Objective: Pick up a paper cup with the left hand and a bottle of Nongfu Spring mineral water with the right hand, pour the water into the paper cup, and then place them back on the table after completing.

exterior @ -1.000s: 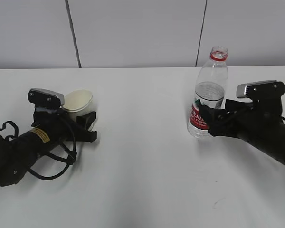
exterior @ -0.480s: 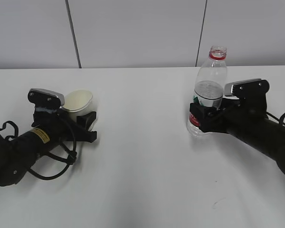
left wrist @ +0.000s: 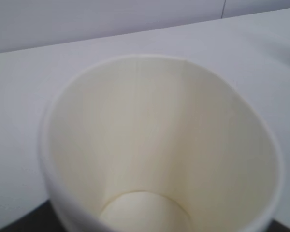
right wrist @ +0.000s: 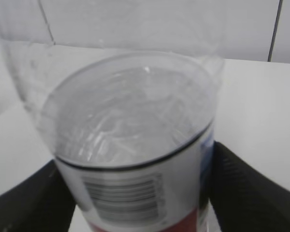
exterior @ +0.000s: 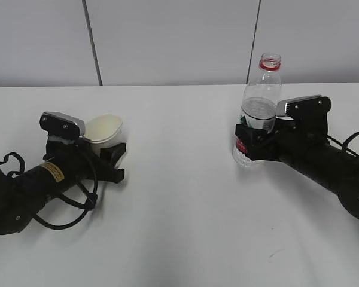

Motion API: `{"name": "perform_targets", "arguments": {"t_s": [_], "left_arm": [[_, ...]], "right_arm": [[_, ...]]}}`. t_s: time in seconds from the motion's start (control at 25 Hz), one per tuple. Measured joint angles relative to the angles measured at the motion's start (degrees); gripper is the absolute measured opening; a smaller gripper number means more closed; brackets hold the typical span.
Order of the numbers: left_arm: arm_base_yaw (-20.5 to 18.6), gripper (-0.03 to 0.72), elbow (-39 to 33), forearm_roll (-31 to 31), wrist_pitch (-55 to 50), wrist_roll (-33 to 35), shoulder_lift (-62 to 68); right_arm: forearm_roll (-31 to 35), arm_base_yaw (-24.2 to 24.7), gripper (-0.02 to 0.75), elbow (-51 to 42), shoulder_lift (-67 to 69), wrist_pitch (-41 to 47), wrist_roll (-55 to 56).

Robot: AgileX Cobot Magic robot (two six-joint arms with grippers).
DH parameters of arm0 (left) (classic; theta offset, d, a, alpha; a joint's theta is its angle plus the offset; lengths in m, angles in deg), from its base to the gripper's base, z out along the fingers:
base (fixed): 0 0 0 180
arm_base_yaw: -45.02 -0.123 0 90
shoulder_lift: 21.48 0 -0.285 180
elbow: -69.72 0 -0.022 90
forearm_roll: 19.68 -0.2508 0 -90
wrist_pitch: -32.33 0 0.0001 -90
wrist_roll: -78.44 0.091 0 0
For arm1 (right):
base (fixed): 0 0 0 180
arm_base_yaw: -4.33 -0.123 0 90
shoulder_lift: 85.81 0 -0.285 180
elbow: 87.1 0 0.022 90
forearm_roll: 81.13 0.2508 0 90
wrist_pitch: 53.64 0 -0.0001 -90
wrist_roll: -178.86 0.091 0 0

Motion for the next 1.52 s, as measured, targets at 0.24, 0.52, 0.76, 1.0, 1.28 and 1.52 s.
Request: {"name": "perform_targets", "arguments": {"t_s": [0.24,0.52,0.76,1.0,1.28,1.52], "left_arm": [[0.0,0.356,0.0,-2.5,0.0,0.0,0.0],[0.0,0.356,0.0,-7.2,0.1,0.0,0.0],[0.0,0.356,0.0,-12.6,0.3,-0.2,0.0],[0.1,0.356,0.0,-17.9,0.3,-3.5,-0.2],[0.6,0.356,0.0,-23.3,-0.4,-6.3,-1.3],[4.5,0.356,0.0,-23.7,-0.4,-6.9,-1.4]], "right_arm": [[-0.1,0.0,0.517,0.0,0.2,-0.5,0.0],[-0.1,0.1,0.469,0.0,0.2,-0.7,0.0],[-0.1,0.2,0.461,0.0,0.3,-0.9,0.0],[-0.9,0.2,0.458,0.2,0.7,-1.4,-1.9],[-2.9,0.2,0.457,0.3,0.7,-1.4,-9.6],[-3.1,-0.5,0.454,0.3,0.3,-0.7,-15.2]]}}
